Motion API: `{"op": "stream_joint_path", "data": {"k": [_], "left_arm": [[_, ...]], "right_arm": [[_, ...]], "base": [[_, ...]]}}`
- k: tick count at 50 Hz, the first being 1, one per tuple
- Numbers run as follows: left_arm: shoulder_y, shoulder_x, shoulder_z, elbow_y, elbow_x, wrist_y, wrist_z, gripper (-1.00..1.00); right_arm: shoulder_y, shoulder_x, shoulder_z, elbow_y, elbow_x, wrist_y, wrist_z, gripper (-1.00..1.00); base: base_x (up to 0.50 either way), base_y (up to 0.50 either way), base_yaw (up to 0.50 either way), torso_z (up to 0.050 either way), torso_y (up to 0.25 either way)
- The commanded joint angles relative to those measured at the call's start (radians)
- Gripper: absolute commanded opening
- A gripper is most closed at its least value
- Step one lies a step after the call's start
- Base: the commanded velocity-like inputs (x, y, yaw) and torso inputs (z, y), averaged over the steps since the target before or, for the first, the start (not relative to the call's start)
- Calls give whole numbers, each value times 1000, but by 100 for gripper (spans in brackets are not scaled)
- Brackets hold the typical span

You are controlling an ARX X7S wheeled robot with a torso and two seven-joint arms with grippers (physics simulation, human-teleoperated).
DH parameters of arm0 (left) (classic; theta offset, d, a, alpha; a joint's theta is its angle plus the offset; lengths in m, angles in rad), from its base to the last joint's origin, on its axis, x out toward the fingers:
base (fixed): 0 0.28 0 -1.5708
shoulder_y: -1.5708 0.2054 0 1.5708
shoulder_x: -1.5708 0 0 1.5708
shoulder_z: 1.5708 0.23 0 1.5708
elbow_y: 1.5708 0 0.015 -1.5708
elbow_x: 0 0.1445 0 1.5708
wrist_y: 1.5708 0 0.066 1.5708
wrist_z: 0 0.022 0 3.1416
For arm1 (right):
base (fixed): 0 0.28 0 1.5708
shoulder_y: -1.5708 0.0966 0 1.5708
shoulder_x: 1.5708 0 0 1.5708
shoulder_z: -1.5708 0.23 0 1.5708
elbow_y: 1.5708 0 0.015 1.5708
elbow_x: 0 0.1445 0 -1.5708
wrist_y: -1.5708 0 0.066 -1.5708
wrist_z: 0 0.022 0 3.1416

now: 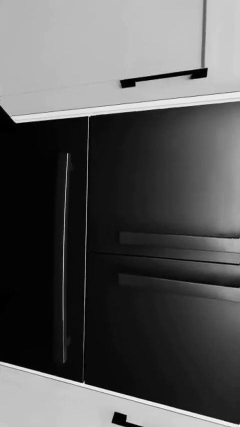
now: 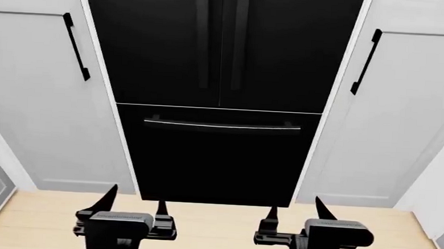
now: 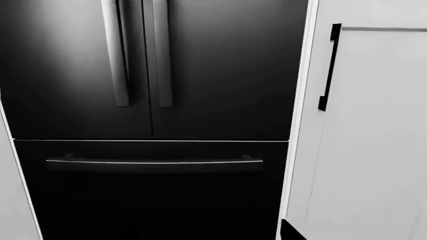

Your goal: Open the fridge doors

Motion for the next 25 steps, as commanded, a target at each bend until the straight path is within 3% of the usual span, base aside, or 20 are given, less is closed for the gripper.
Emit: {"op": "stream_joint_path", "data": {"k": [1, 12, 20, 25], "left_arm": [[24, -27, 10, 112, -4, -81, -36, 100], [118, -95, -44, 503, -41, -231, -76, 100], [145, -109, -77, 576, -83, -226, -83, 100], [152, -112, -86, 601, -91, -223, -91, 100]], "right_arm": [[-27, 19, -18, -152, -33, 68, 57, 100], [-60, 43, -49, -425, -77, 189, 90, 100], [-78, 59, -73, -623, -94, 280, 95, 100], [-78, 68, -86, -643, -98, 279, 95, 100]], "base": [[0, 0, 0, 0, 0], [0, 0, 0, 0, 0], [0, 0, 0, 0, 0], [305, 0, 0, 0, 0]]}}
